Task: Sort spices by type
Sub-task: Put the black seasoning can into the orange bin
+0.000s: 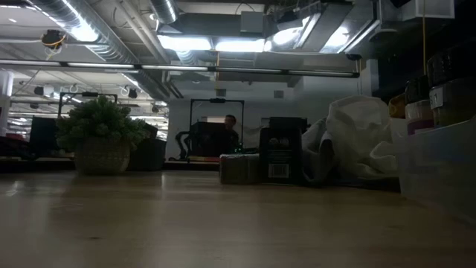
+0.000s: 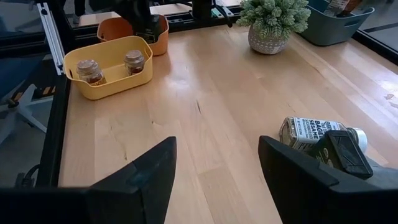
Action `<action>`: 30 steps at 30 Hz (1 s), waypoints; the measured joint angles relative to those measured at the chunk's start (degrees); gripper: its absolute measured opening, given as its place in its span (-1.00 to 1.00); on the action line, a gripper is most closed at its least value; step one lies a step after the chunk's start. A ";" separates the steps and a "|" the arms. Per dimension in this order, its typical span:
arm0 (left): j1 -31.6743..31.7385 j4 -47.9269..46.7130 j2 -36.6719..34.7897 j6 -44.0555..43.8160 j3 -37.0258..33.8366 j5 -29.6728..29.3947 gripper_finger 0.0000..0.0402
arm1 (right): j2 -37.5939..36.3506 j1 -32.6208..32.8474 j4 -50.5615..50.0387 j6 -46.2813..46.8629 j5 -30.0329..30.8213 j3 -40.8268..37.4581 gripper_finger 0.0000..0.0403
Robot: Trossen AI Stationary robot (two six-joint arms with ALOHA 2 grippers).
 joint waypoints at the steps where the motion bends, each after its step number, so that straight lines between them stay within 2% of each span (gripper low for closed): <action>1: 0.00 0.56 0.00 1.06 0.00 0.00 -0.30 | 0.00 0.00 0.00 -0.06 -0.02 0.00 0.13; 11: 0.00 6.69 -0.25 11.52 0.00 0.28 -0.29 | 0.00 -0.01 0.02 -0.08 0.00 0.00 0.13; 18: 0.00 6.23 -1.92 11.39 -0.02 0.57 -0.29 | 0.00 -0.01 0.02 -0.08 -0.22 0.00 0.13; 25: -0.09 6.67 -2.27 11.69 -0.02 3.41 -0.29 | 0.00 0.00 0.07 -0.09 -0.44 0.00 0.13; 30: -0.05 7.16 -2.25 14.38 -0.02 3.60 -0.29 | 0.00 0.00 0.07 -0.09 -0.46 0.00 0.13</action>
